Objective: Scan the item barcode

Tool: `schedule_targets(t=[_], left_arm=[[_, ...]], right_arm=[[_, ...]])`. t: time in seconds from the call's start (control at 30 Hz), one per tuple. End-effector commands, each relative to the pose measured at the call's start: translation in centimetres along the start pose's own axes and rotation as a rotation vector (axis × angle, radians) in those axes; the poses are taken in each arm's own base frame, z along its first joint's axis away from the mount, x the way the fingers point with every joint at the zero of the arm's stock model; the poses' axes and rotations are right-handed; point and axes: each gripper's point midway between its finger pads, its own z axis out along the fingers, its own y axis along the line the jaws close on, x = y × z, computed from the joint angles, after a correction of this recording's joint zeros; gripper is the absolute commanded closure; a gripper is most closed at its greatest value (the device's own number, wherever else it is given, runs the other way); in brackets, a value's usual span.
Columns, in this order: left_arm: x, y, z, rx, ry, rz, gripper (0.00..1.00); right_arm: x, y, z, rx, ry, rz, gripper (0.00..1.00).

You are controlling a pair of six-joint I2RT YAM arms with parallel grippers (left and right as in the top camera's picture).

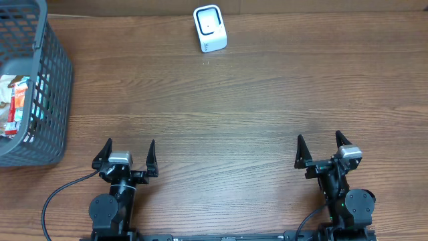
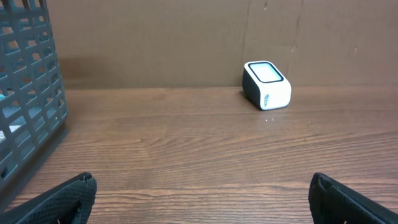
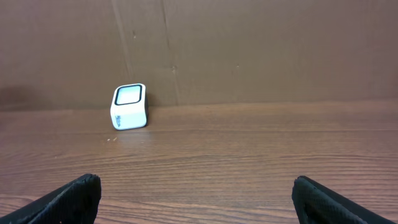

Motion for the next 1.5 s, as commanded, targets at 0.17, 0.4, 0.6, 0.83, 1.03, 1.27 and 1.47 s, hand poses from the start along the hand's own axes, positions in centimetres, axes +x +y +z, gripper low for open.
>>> schedule_targets(t=[0.17,0.4,0.6,0.83,1.03,1.27,1.47], left_arm=[[0.1,-0.1,0.0,0.004,0.001,0.016,0.00],[0.1,-0.1,0.0,0.003,0.001,0.016,0.00],[0.1,0.0,0.0,-0.001,0.002,0.017,0.00],[0.0,-0.2,0.0,0.011,-0.002,0.016,0.00],[-2.5,-1.3,-0.9,0.064,-0.009,-0.008,0.00],[-11.1,-1.6,-5.7,0.058,-0.070,-0.029,0.00],[-20.1,-2.2,-11.6,0.059,-0.213,-0.017,0.00]], right_arm=[[0.2,0.1,0.0,-0.003,-0.002,0.007,0.00],[0.2,0.1,0.0,-0.003,-0.002,0.007,0.00],[0.2,0.1,0.0,-0.003,-0.002,0.007,0.00],[0.2,0.1,0.0,-0.003,-0.002,0.007,0.00],[0.2,0.1,0.0,-0.003,-0.002,0.007,0.00],[0.2,0.1,0.0,-0.003,-0.002,0.007,0.00],[0.2,0.1,0.0,-0.003,-0.002,0.007,0.00]])
